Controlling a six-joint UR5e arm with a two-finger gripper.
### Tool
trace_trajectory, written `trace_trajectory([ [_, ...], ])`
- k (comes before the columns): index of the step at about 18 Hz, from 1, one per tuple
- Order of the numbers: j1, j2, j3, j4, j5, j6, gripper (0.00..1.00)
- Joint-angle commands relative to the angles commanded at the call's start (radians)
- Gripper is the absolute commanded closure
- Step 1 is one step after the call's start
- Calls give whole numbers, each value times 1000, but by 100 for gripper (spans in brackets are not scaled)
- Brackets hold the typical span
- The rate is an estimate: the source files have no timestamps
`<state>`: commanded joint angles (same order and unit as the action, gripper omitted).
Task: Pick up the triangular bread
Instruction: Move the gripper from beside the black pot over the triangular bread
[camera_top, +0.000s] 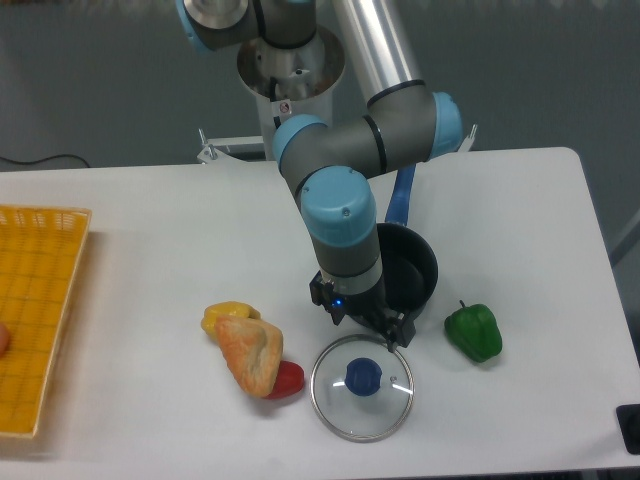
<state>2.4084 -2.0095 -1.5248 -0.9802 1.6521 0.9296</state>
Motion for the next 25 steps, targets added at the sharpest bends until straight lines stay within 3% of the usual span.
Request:
trace_trajectory([
  [8,-8,3,-11,0,5,-20,0],
  [11,-26,41,-34,0,-3,-232,0],
  [15,-89,77,-84,-12,1,-369,0],
  [21,-159,55,-92,-3,-3,-658,0],
  [25,-176,49,-81,-5,-11,-777,0],
])
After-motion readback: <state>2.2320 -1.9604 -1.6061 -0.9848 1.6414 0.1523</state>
